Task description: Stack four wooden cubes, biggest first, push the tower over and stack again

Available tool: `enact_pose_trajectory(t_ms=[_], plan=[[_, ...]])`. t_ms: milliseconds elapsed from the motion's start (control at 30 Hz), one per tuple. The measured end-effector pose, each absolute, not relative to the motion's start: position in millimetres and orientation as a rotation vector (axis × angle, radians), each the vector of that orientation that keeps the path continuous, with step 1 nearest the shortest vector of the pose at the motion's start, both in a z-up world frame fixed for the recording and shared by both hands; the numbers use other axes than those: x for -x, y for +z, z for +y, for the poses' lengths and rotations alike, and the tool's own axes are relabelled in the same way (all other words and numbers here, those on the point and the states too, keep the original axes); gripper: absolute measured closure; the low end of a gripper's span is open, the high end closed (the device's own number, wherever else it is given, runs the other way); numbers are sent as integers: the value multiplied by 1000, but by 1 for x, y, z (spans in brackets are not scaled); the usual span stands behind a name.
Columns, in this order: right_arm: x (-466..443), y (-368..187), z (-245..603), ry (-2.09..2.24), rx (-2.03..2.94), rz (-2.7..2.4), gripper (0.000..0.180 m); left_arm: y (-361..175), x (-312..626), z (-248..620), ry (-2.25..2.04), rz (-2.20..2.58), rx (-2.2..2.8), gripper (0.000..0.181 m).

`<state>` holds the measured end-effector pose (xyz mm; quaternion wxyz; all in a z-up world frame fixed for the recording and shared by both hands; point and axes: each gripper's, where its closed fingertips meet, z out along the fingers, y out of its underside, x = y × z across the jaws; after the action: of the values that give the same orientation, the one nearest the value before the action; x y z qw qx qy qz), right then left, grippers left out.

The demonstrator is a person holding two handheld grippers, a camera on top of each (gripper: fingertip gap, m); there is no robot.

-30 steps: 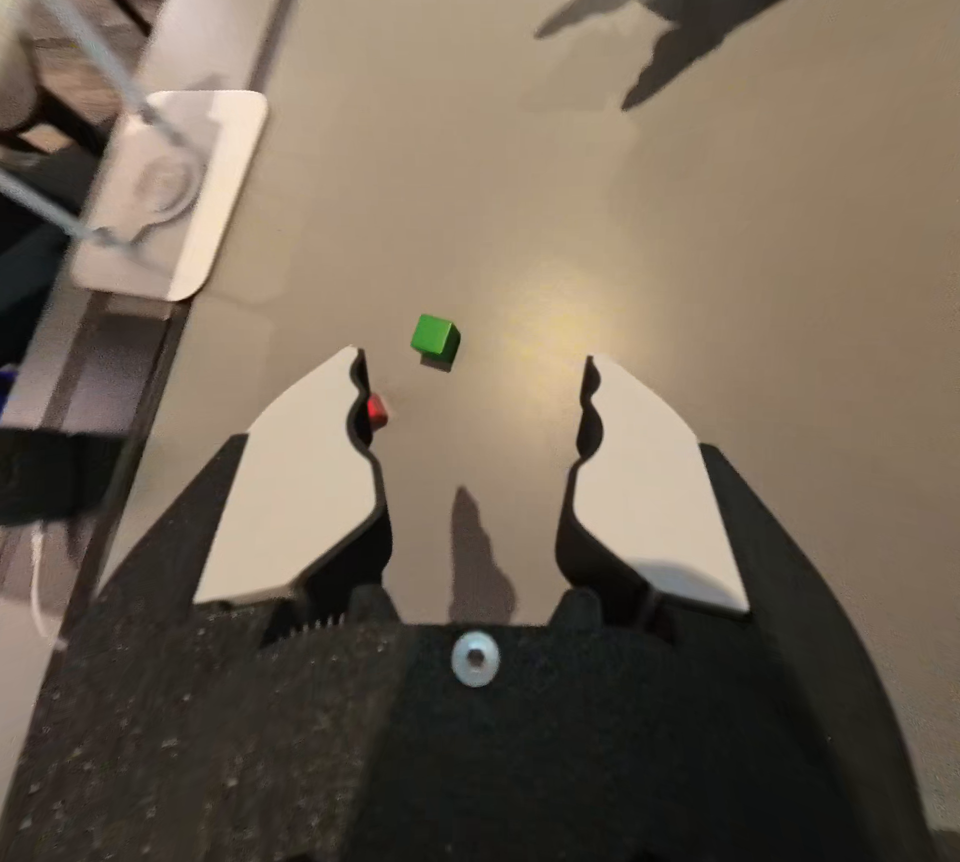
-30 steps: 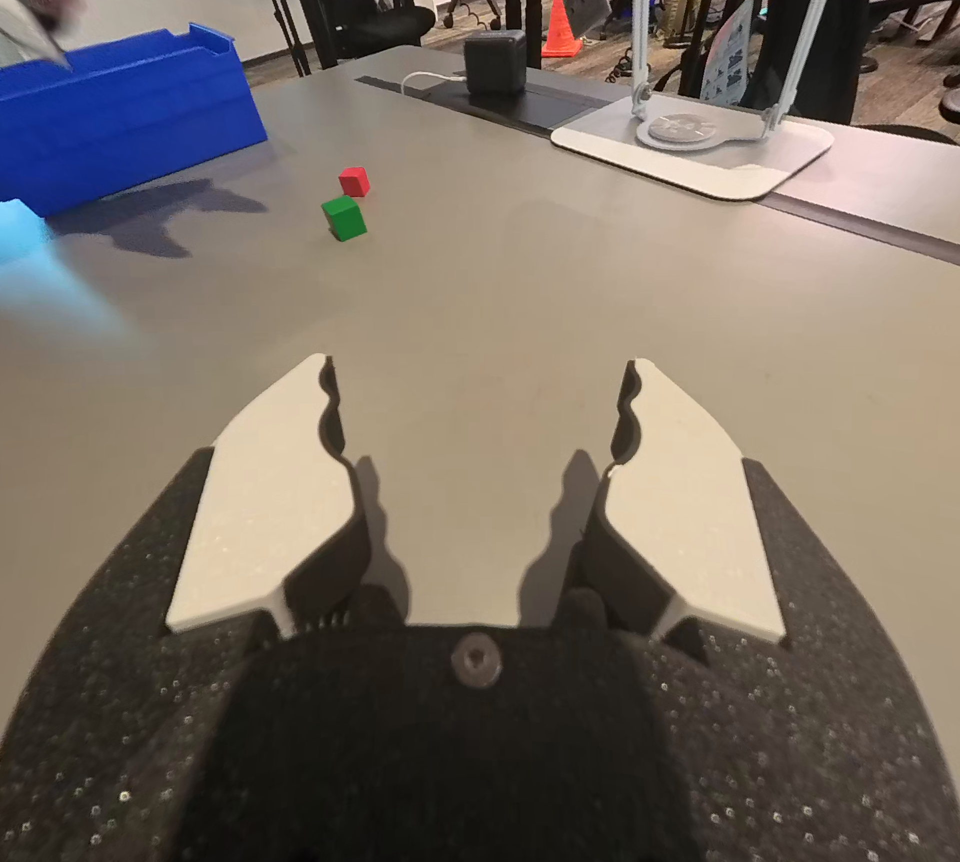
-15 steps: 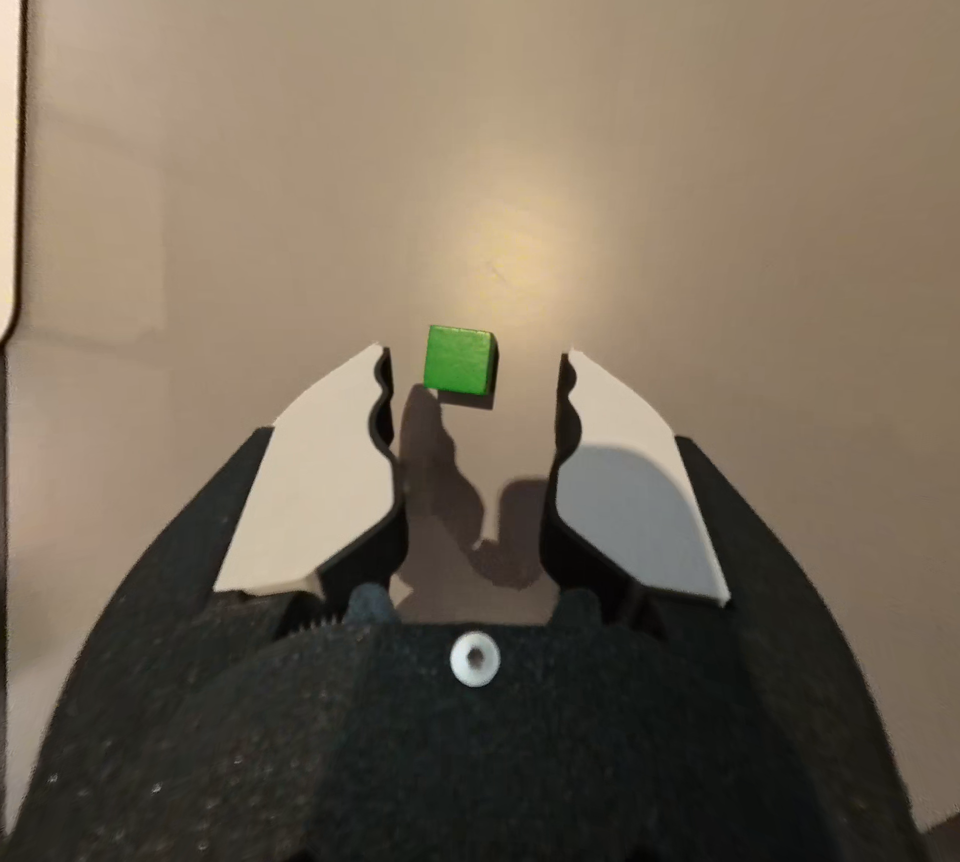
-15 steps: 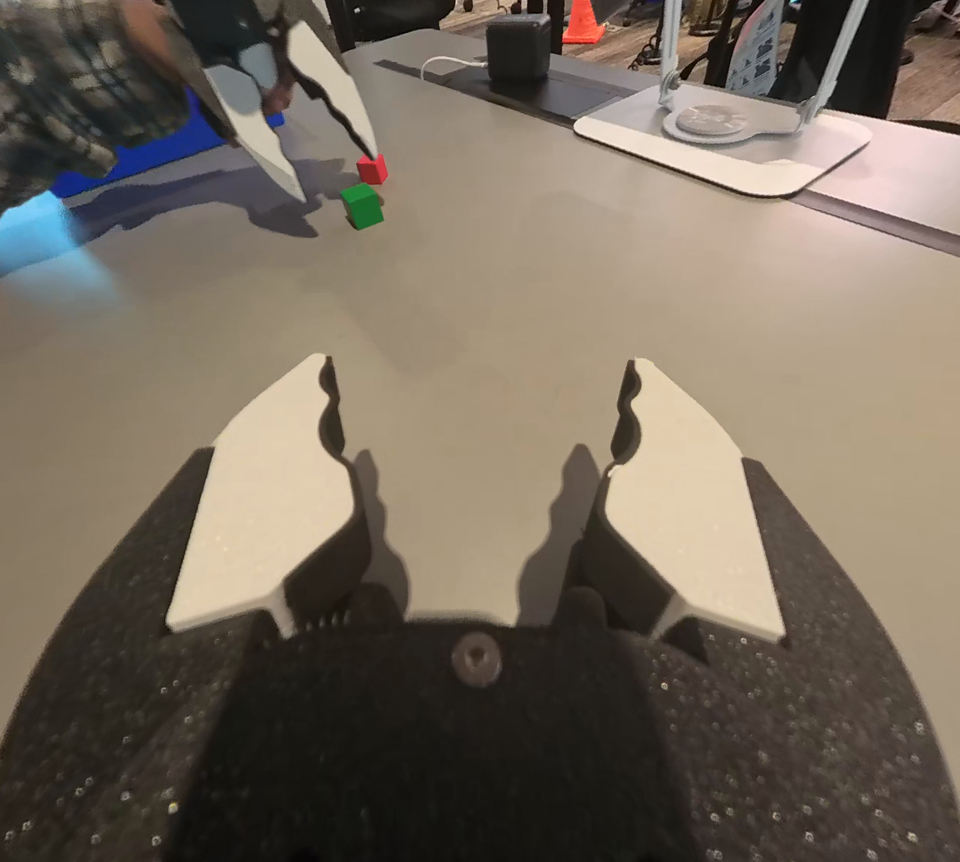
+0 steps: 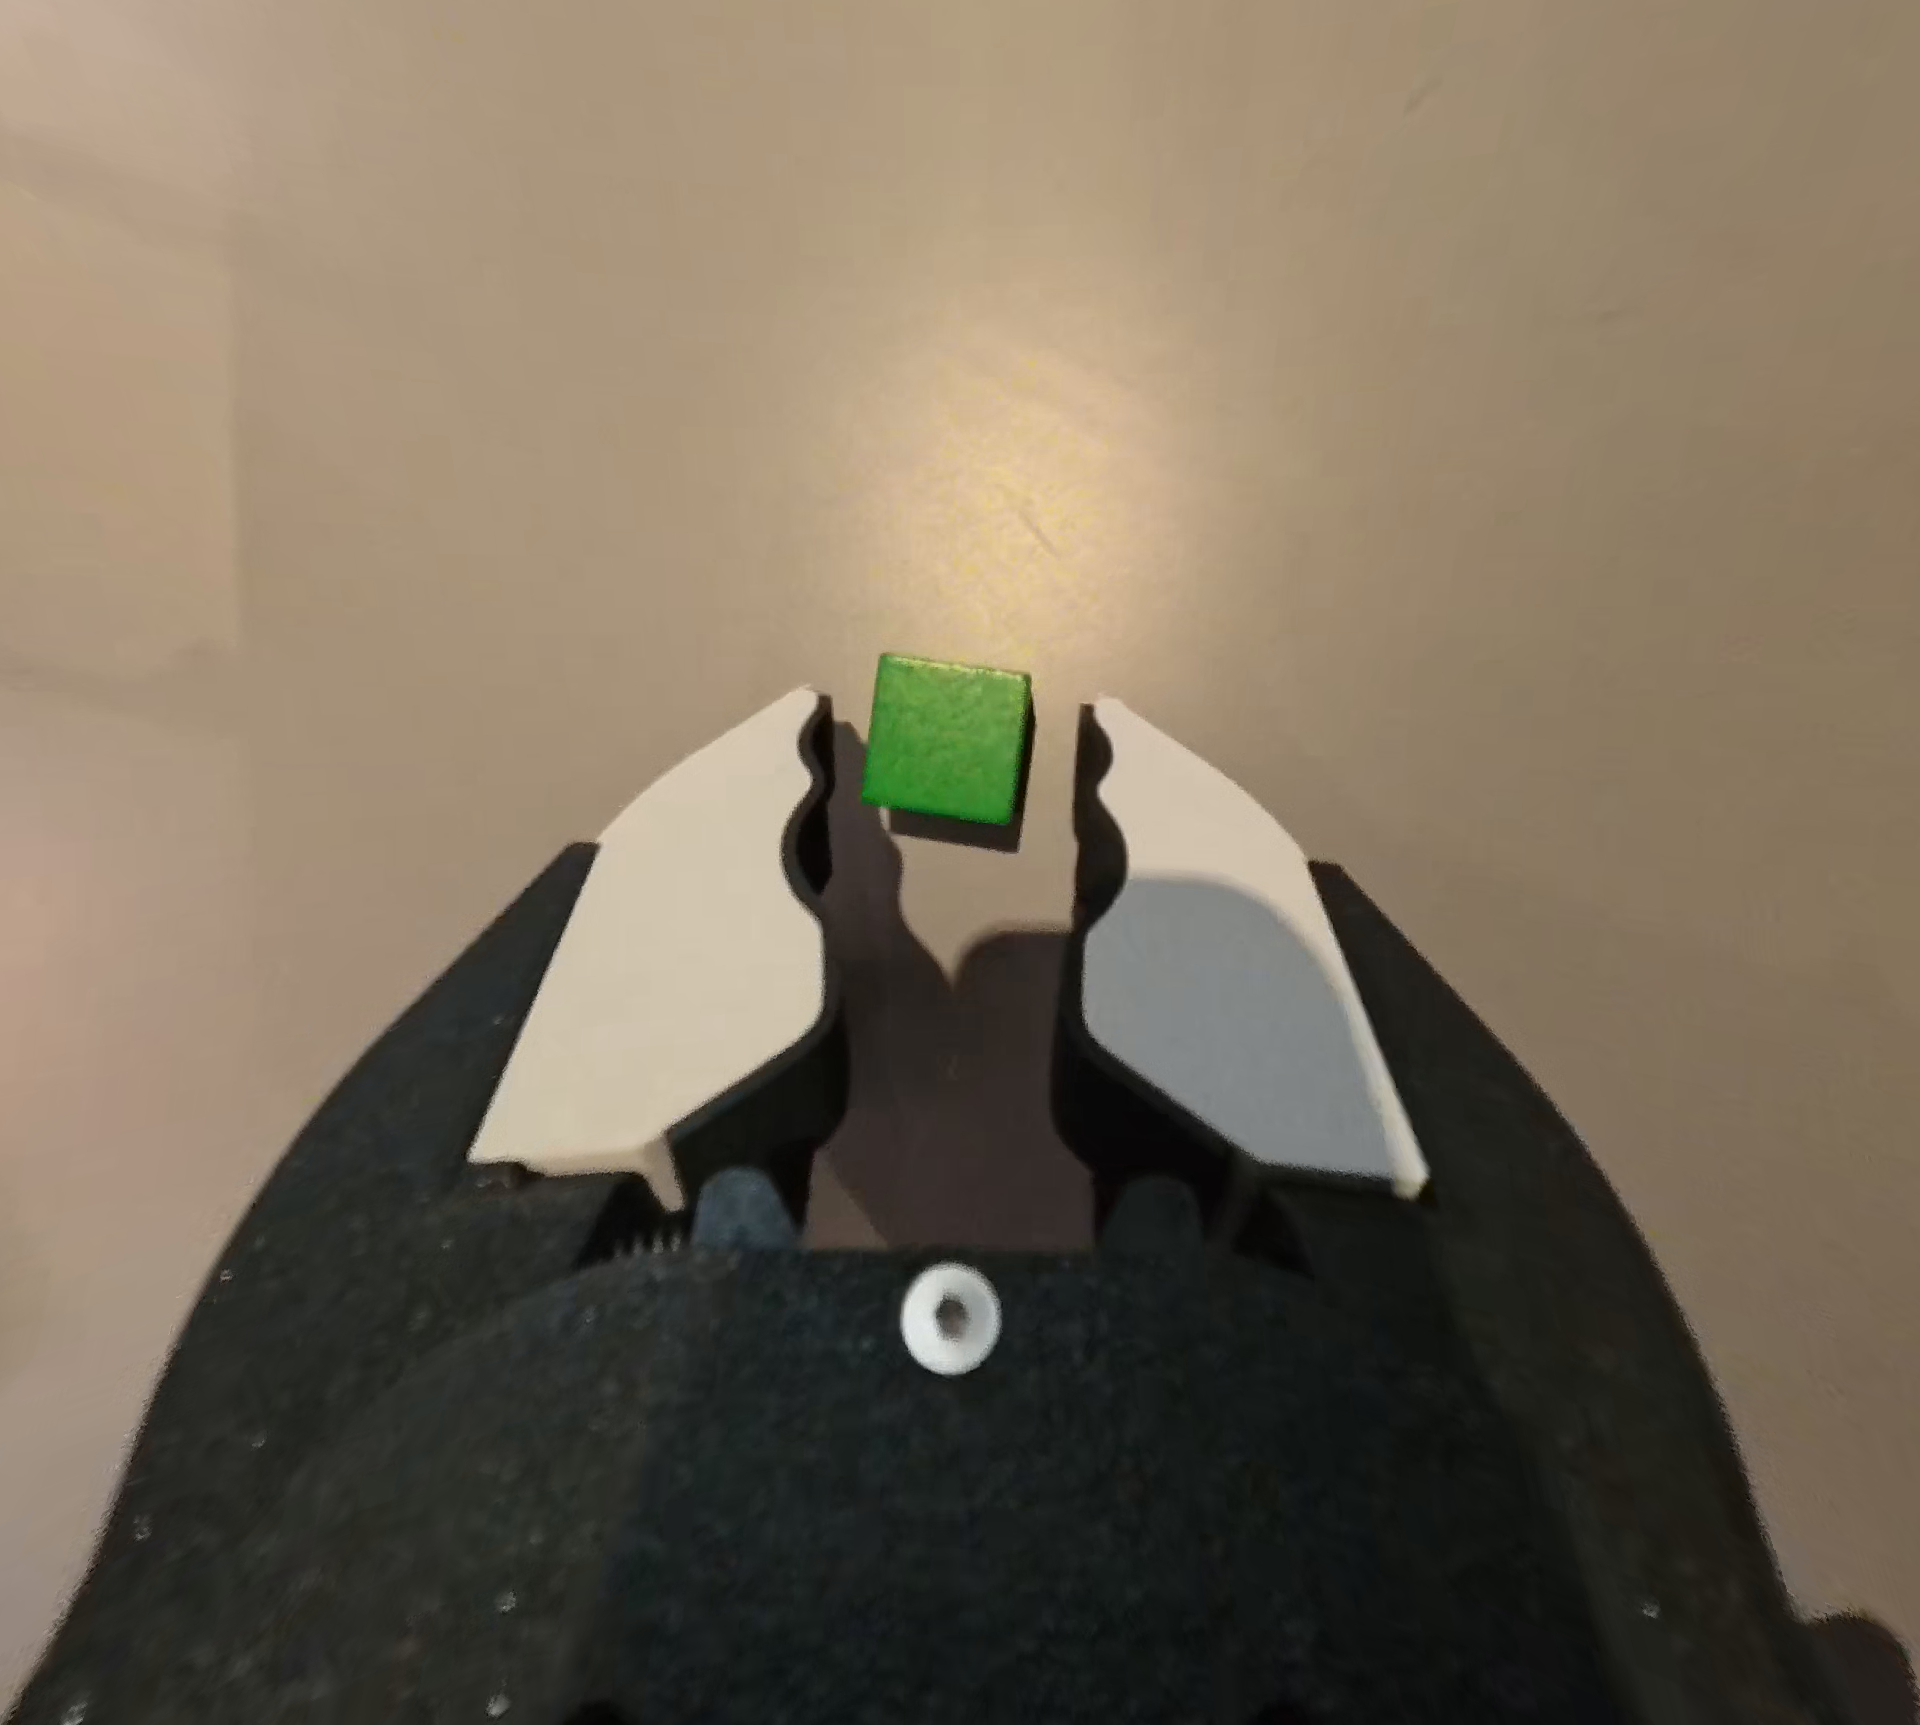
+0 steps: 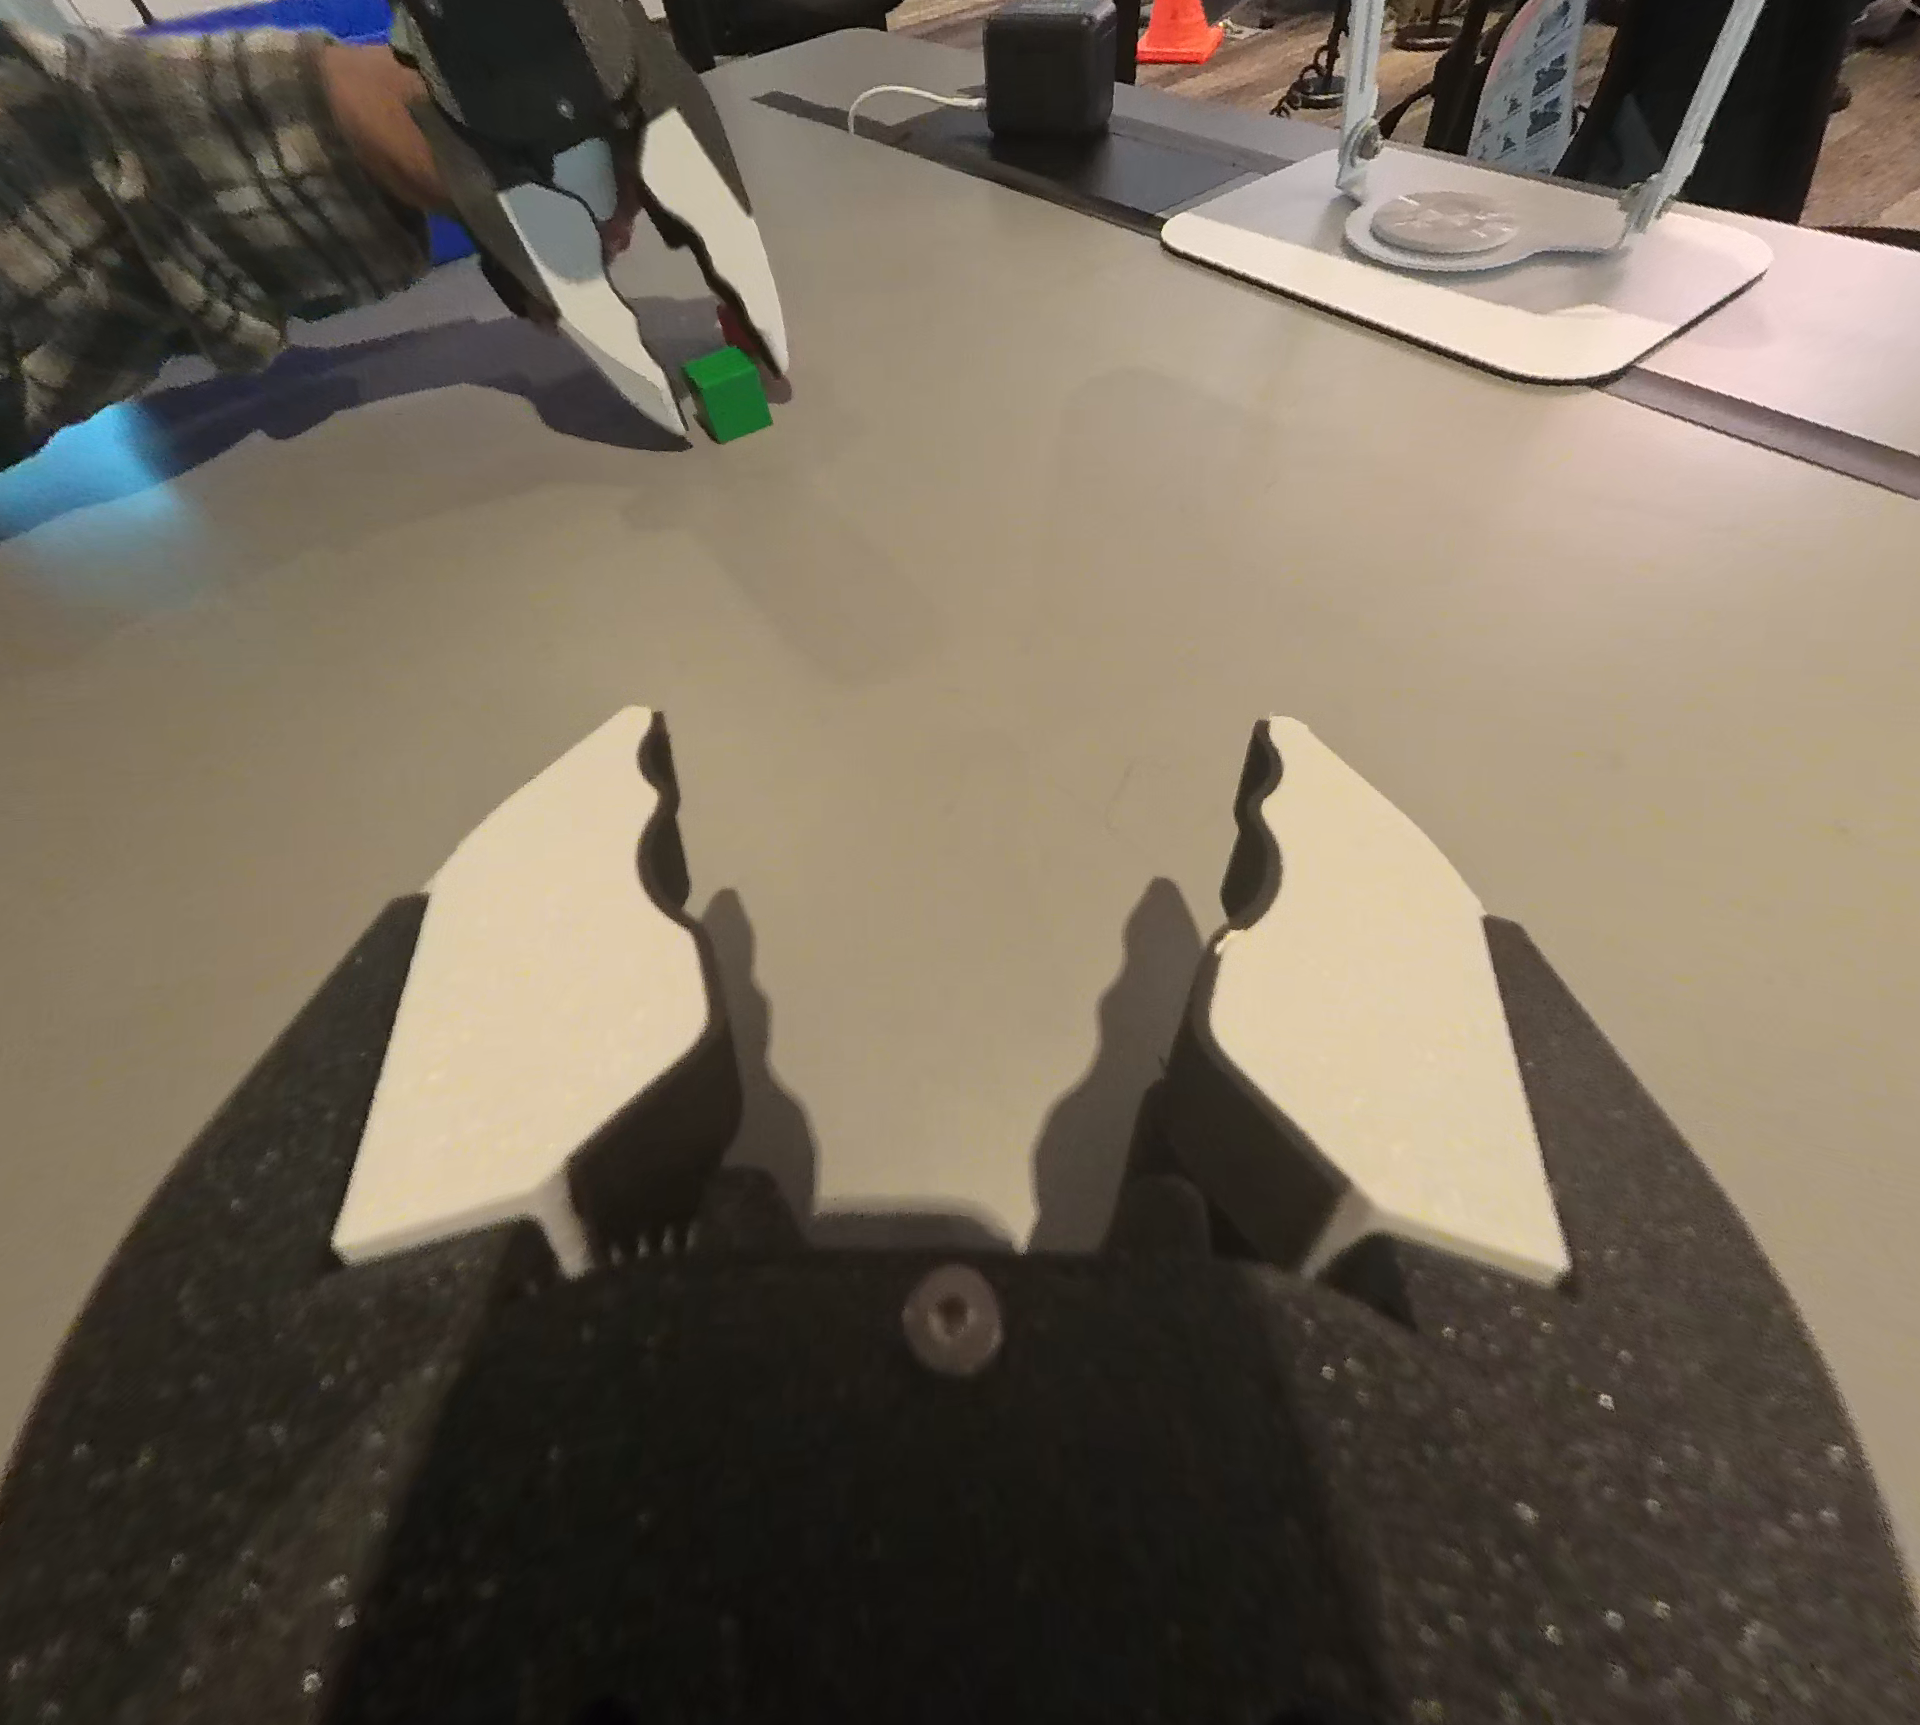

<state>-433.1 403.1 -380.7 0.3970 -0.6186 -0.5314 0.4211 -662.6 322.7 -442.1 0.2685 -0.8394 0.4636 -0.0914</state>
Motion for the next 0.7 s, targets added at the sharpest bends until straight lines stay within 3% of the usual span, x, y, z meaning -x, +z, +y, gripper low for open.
enact_pose_trajectory(t_ms=[67, 167, 333, 500, 700], plan=[[432, -380, 404, 1066, 1566, -1341, 78, -446, 663, 324, -233, 1242, 2277, 136], [431, -377, 405, 1075, 1560, -1321, 78, -447, 662, 323, -260, 1210, 2300, 152], [431, -375, 406, 1092, 1560, -1305, 79, -433, 673, 319, -194, 1064, 2381, 152], [431, -378, 405, 1085, 1572, -1313, 81, -353, 702, 287, -132, 691, 2320, 152], [431, -373, 406, 1108, 1566, -1285, 83, -253, 790, 176, 51, 104, 2215, 152]])
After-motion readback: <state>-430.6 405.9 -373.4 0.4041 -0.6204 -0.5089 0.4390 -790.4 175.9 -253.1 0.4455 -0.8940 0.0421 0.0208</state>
